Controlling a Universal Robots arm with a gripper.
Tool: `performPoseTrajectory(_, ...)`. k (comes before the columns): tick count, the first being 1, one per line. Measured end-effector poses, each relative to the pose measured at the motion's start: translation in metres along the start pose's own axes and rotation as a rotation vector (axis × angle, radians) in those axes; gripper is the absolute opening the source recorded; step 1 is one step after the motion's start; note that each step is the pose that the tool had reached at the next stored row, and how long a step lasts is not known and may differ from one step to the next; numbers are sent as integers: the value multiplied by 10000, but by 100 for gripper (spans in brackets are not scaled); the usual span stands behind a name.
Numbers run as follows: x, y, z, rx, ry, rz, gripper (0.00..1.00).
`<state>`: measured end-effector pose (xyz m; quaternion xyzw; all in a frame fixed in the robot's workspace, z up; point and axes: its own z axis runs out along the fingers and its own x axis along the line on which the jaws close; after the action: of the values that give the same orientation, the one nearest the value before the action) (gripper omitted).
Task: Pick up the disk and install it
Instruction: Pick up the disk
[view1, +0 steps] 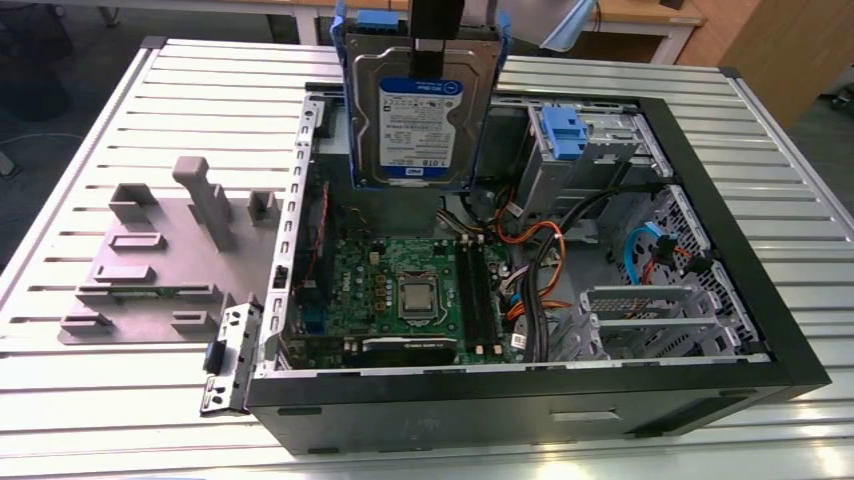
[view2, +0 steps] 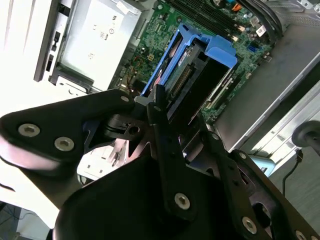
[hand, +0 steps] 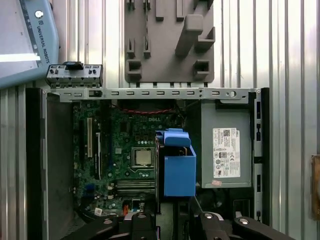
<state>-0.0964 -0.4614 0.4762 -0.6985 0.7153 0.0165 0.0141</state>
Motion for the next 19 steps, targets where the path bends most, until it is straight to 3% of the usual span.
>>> performPoseTrajectory(7,115,-35,-5,0,0,0,35)
performPoseTrajectory(19,131,-36,-6,-1,-5,-1,35)
